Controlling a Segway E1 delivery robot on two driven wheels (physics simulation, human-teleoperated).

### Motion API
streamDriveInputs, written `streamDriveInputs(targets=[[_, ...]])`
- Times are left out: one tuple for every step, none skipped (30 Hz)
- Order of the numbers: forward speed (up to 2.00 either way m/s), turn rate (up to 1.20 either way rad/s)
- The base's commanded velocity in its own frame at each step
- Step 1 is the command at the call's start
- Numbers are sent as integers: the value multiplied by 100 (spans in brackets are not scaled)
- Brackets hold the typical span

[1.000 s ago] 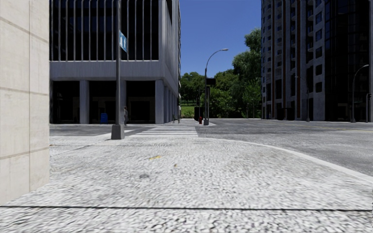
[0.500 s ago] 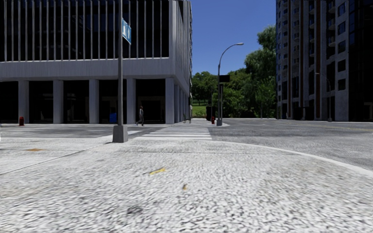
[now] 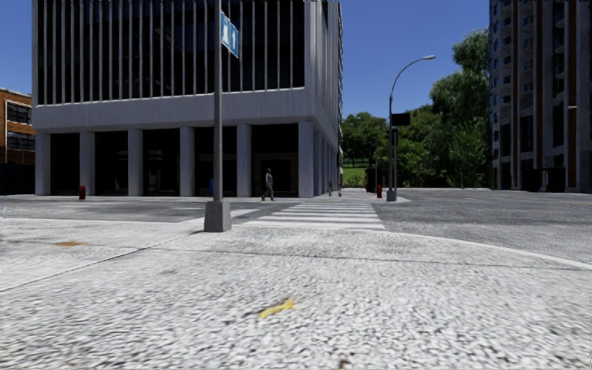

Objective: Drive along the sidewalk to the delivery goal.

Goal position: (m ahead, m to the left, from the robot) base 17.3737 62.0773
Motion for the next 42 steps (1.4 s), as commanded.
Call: streamDriveInputs(targets=[[165,45],[165,45],[165,46],[165,46],[165,48],[164,49],[163,50],[163,50],[163,50],[162,50],[162,50],[162,50],[162,50],[162,50],[162,50],[161,53],[161,56],[161,56],[161,57],[161,58],[161,58],[161,58],[161,58],[161,58],[161,58],[161,58],[161,58],[161,58],[161,58],[161,58],[161,58],[161,58],[161,58],[161,58],[161,58],[161,58],[161,58],[161,58],[161,58],[161,58],[161,58],[161,58]])
